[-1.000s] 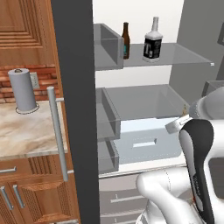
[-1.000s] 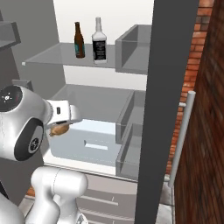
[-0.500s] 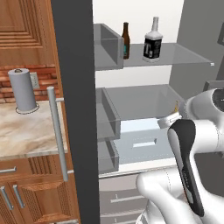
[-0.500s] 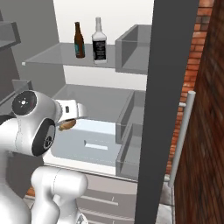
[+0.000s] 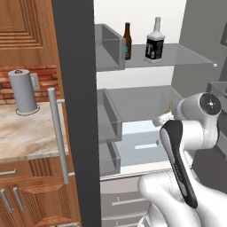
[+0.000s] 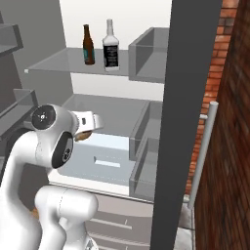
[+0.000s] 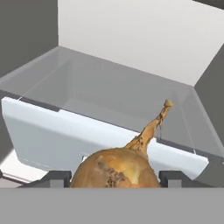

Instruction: Place the beer and liquor on the top shelf of the fridge to keep them out of children's reach, and place the onion on lower shelves for easy access.

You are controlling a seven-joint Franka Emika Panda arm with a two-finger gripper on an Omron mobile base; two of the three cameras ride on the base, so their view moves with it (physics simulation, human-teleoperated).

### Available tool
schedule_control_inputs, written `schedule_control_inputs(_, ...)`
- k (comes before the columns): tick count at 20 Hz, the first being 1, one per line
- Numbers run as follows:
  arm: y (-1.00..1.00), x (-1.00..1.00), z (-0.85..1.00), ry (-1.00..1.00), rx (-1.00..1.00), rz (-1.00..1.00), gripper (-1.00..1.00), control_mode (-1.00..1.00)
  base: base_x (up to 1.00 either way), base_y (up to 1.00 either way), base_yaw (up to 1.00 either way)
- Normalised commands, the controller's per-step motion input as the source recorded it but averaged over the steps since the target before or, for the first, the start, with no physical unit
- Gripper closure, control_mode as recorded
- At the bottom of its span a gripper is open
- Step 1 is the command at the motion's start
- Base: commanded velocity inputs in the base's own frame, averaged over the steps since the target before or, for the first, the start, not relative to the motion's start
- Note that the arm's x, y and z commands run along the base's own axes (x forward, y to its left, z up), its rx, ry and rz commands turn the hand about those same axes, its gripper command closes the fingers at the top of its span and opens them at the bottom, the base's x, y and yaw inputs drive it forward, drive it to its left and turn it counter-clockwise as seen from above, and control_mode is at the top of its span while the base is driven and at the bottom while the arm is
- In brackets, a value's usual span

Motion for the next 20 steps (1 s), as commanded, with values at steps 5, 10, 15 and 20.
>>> schedule_control_inputs(5,0.0,0.45,-0.14,0.0,0.02,0.0,1.0,-1.0,0.0,0.0,0.0)
schedule_control_inputs(10,0.0,0.41,-0.11,0.0,0.03,0.0,1.0,-1.0,0.0,0.0,0.0)
schedule_control_inputs(15,-0.01,0.42,-0.15,0.0,0.03,0.0,1.0,-1.0,0.0,0.0,0.0)
schedule_control_inputs(20,0.0,0.44,-0.19,0.0,0.02,0.0,1.0,-1.0,0.0,0.0,0.0)
